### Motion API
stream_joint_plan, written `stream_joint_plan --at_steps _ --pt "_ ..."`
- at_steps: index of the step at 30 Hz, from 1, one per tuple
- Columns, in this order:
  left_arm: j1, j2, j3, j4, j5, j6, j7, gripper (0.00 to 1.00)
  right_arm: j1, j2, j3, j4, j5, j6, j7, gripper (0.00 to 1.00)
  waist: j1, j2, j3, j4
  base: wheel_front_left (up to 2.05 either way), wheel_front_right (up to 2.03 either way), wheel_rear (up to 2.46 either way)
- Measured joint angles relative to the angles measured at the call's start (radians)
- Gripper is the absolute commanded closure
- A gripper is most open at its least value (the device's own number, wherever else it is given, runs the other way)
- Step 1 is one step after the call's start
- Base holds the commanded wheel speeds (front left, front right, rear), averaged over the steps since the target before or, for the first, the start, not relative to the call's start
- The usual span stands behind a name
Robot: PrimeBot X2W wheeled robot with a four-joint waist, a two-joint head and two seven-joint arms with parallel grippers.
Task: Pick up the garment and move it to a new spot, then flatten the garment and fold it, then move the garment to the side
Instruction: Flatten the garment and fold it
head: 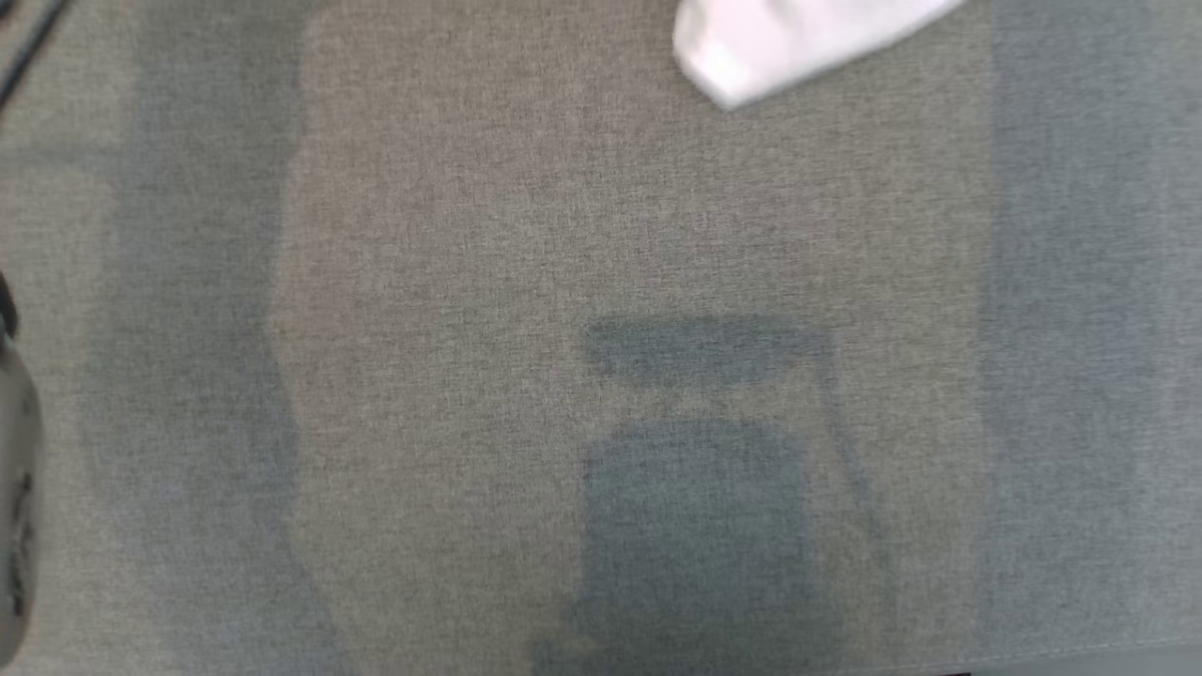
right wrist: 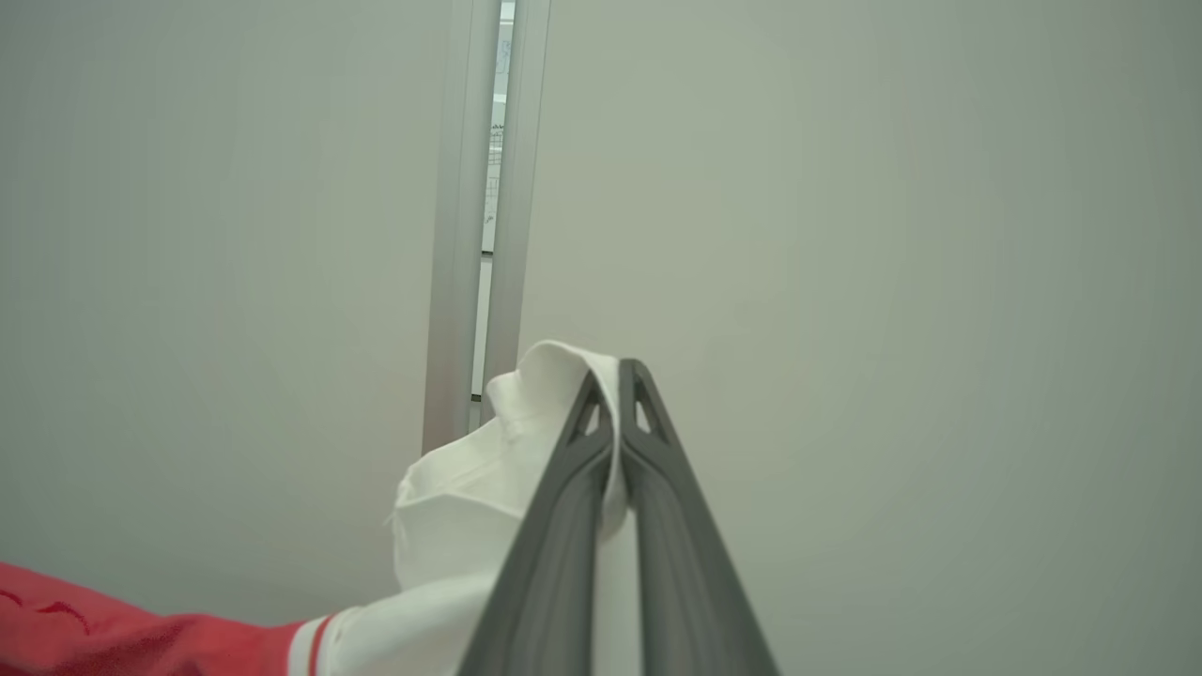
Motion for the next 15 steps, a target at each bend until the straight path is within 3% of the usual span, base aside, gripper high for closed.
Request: stream_joint_plan --at_steps 3,7,10,15 --pt "-0.066 0.008 0.002 0.106 0.021 -0.045 -0.098 1.0 -0.082 0.027 0.043 0.109 -0.012 0.0 -0.105 1.0 -0.0001 0.0 0.041 0.005 0.0 0.0 0.0" --pt "-0.072 0.037 -0.002 0.232 0.048 -0.098 -0.201 1.0 -0.062 0.061 0.095 0.179 0.086 0.0 -0.221 1.0 0.0 0.0 0.082 -0.004 0.0 0.0 0.0" --pt "0.014 0.06 -0.07 0.294 0.088 -0.135 -0.258 1.0 0.091 0.024 0.154 0.182 0.144 0.0 -0.298 1.0 -0.0002 0.0 0.093 -0.022 0.0 0.0 0.0" --pt "0.276 0.084 -0.131 0.319 0.049 -0.146 -0.327 1.0 0.496 -0.053 0.25 0.107 0.269 0.001 -0.358 1.0 -0.0002 0.0 0.063 -0.038 0.0 0.0 0.0"
